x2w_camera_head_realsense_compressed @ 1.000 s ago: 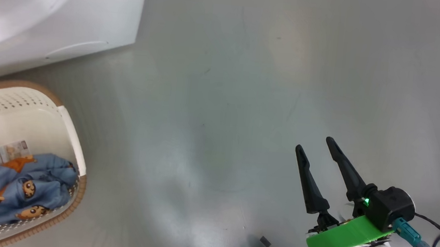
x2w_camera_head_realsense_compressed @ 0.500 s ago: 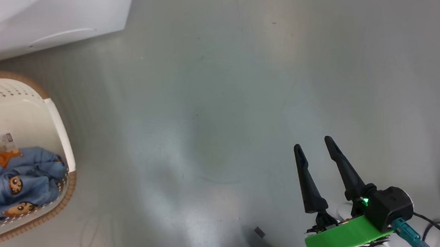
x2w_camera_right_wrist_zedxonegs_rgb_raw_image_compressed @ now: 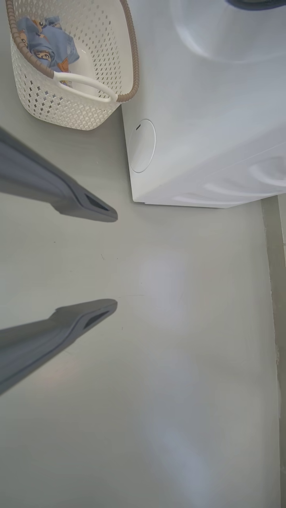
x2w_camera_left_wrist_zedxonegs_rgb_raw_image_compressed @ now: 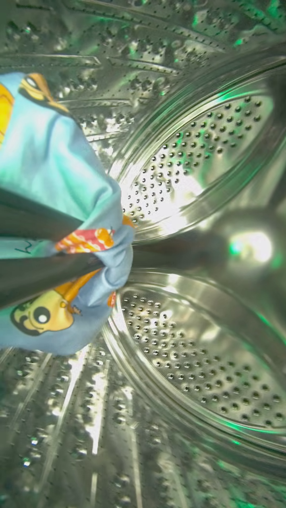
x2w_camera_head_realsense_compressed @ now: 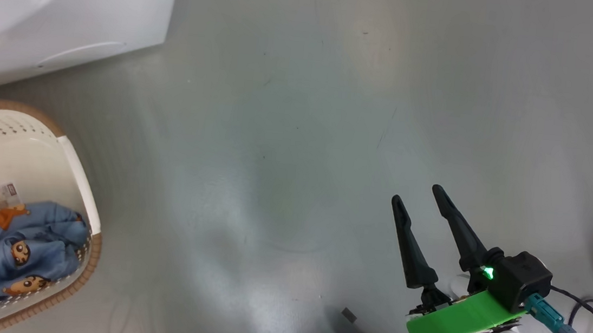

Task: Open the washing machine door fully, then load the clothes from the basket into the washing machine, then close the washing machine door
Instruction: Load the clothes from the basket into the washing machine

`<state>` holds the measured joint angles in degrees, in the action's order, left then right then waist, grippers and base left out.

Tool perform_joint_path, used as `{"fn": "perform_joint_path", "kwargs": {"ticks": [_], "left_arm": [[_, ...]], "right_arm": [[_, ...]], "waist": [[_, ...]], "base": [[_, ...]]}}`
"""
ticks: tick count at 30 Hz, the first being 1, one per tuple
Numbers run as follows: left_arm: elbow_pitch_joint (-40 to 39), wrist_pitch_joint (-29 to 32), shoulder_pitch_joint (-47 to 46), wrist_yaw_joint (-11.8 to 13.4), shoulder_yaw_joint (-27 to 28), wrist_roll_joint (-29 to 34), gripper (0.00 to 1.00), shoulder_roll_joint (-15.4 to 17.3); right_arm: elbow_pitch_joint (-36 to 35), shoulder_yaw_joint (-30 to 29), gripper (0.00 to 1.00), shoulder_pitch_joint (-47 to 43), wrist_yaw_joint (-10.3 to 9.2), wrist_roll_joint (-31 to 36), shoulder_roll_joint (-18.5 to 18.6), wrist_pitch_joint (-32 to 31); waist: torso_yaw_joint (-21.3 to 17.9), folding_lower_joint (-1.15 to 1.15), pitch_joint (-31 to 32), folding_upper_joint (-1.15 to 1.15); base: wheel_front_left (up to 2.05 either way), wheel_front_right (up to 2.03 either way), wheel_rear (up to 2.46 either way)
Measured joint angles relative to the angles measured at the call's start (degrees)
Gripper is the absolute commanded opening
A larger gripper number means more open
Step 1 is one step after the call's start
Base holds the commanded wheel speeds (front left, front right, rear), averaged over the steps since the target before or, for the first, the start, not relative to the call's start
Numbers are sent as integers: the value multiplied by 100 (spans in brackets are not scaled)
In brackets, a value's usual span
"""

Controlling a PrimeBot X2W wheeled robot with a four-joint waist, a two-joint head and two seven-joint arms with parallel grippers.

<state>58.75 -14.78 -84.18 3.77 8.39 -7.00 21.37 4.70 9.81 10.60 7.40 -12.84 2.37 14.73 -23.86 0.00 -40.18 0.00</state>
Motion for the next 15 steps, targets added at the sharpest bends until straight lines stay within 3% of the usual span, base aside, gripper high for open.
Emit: {"fn": "perform_joint_path", "kwargs": {"ticks": [1, 7, 15], "left_arm": [[127, 0, -13, 9, -42, 31, 100, 1], [936, 244, -156, 110, -185, 99, 100, 3], [1318, 201, -170, 177, -241, 77, 100, -123]], "right_arm": [[1, -1, 100, 0, 0, -1, 0, 0], [31, -69, 100, -3, 0, -43, -4, 0], [47, -129, 100, -5, 0, -96, -4, 0]], "waist": [[5, 0, 18, 0], [43, 0, 171, 0], [153, 0, 396, 0]], "base": [[0, 0, 0], [0, 0, 0], [0, 0, 0]]}}
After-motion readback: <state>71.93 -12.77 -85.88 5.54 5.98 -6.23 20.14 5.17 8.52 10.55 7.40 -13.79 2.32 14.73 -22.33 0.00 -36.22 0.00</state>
